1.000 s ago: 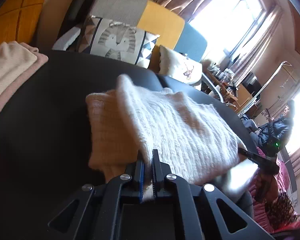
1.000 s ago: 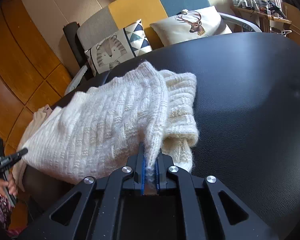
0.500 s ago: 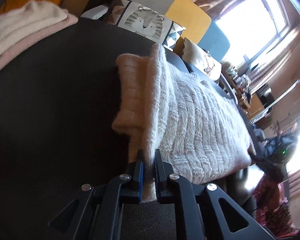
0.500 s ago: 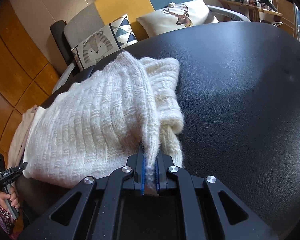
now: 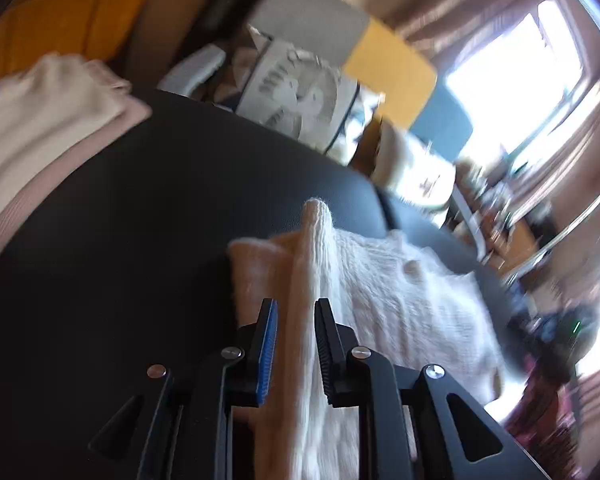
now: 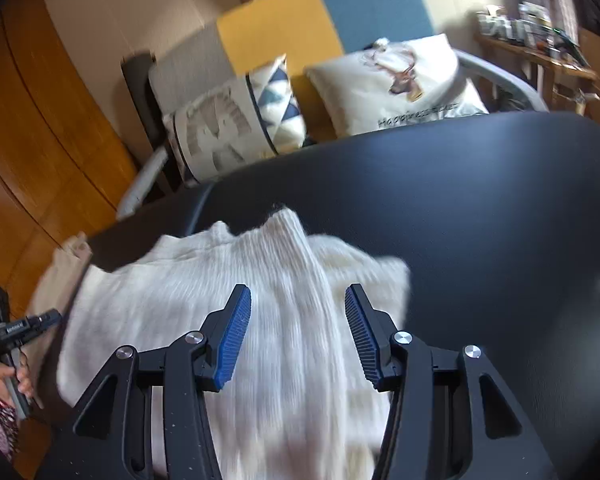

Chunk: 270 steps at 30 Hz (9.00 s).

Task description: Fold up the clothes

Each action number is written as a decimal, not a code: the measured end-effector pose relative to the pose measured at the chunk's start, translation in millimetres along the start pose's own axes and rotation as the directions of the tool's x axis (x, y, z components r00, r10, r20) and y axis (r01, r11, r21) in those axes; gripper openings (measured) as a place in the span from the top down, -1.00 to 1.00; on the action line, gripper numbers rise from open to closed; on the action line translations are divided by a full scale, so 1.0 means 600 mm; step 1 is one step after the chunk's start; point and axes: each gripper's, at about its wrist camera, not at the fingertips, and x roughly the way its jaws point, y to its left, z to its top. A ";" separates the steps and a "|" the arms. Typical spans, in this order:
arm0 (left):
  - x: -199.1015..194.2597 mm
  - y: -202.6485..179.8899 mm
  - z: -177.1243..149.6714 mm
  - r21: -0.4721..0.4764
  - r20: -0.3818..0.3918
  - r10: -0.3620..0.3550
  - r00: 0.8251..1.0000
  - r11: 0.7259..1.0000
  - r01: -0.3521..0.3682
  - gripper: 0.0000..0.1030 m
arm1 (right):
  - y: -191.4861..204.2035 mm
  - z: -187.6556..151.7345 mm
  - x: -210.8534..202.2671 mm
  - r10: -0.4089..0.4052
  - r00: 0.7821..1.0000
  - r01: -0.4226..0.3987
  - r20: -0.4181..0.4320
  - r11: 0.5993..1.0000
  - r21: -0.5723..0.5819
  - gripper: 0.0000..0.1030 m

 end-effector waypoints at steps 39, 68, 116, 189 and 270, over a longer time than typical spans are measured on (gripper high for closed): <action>0.071 -0.026 0.073 0.044 0.022 -0.048 0.999 0.998 0.048 0.86 | 0.033 0.051 0.144 -0.092 0.983 0.071 -0.158 0.988 -0.135 0.38; 0.040 0.010 0.081 -0.086 0.155 -0.084 0.984 0.991 0.099 0.86 | 0.055 0.073 0.079 -0.181 0.980 0.192 0.079 0.967 -0.168 0.90; 0.099 0.018 0.078 -0.064 0.117 0.073 0.990 0.996 -0.065 0.87 | 0.013 0.061 0.173 -0.163 0.987 0.163 0.001 0.986 0.023 0.88; 0.136 -0.058 -0.033 0.064 0.155 0.047 0.987 0.996 -0.058 0.71 | -0.058 -0.109 0.046 -0.010 0.992 -0.021 0.124 0.968 0.250 1.00; -0.017 -0.037 -0.234 0.197 0.198 0.049 0.979 0.977 -0.088 0.66 | 0.117 -0.192 0.034 -0.087 0.993 0.101 0.084 0.979 -0.176 0.31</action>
